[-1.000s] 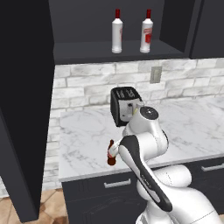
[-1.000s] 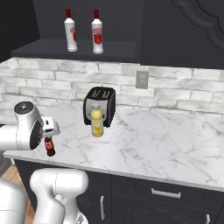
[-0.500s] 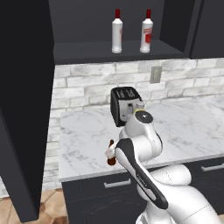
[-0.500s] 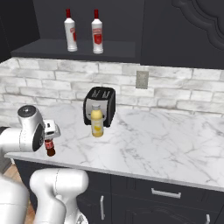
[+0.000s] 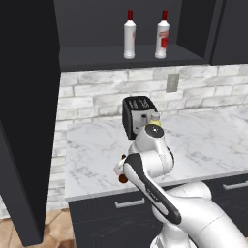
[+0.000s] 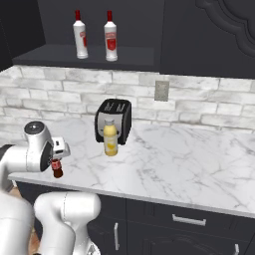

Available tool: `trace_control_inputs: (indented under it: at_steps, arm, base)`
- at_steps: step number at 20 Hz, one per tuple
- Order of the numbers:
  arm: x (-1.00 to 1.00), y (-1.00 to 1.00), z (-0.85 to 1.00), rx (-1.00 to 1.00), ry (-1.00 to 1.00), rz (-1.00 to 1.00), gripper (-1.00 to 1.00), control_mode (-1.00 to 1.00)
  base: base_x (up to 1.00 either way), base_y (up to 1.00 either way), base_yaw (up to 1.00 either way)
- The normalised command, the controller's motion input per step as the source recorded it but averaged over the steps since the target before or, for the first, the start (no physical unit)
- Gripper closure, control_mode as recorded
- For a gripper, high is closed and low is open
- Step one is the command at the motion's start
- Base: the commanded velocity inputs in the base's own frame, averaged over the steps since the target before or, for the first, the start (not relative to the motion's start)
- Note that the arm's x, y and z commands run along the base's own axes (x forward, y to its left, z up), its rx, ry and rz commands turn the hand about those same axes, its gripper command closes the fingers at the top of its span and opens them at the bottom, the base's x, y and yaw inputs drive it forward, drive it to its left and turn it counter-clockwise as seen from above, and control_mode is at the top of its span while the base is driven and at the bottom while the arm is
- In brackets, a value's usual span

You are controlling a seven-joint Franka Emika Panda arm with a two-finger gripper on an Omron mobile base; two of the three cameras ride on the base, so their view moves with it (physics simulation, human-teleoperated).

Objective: Sort all alcoholic drinks to one cabinet, and non-alcoholic drinks to the other.

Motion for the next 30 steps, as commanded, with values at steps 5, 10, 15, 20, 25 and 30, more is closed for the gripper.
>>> trace_control_inputs:
  at_steps: [5,10,15,20,25,30]
  arm:
    - [0.21,0.04,-0.13,0.0,0.01,0.0,-1.0,-1.0]
    - [0.19,0.07,-0.19,0.0,0.04,0.0,-1.0,-1.0]
    - [0.17,0.11,-0.2,0.0,0.03,0.0,-1.0,-1.0]
    - [0.19,0.05,-0.15,0.0,0.0,0.0,-1.0,-1.0]
    - [0.18,0.01,-0.15,0.0,0.0,0.0,-1.0,-1.0]
    - [0.16,0.03,-0.19,0.0,0.0,0.0,-1.0,-1.0]
  base:
    - [0.0,0.0,0.0]
    - [0.0,0.0,0.0]
    - [0.0,0.0,0.0]
    - [0.0,0.0,0.0]
    - [0.0,0.0,0.0]
    - [0.0,0.0,0.0]
